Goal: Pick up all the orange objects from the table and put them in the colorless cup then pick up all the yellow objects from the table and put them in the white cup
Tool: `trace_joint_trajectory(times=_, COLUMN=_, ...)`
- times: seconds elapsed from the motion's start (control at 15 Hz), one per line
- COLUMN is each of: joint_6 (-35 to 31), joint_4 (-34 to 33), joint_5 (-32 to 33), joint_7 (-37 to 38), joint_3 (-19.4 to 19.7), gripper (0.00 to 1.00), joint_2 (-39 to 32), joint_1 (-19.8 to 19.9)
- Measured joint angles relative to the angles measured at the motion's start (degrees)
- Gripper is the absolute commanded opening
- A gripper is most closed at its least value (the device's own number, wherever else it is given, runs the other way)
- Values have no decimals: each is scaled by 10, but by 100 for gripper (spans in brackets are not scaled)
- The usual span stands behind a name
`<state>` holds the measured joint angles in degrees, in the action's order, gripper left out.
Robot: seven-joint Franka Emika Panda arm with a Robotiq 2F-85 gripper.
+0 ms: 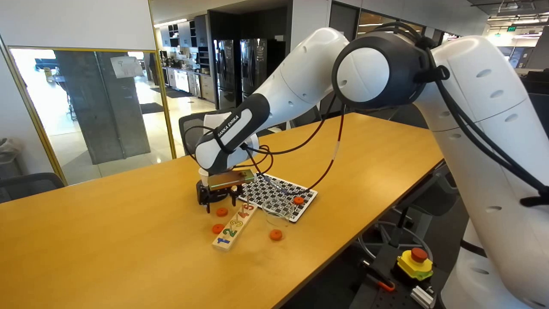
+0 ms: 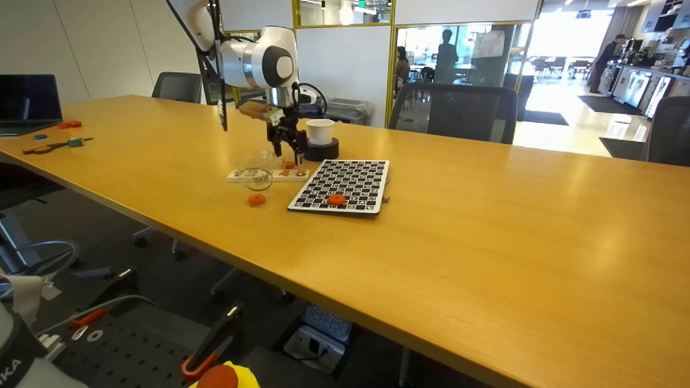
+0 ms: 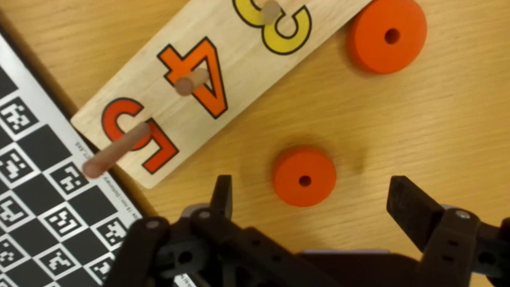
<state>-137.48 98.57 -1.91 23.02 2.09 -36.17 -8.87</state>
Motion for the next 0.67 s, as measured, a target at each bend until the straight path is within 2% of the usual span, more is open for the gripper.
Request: trace_joint_trajectory(times=0.67, joint_6=-1, joint_4=8, joint_5=10, joint_7=16, joint_3=11, gripper=100, joint_2=0, joint_1=-12)
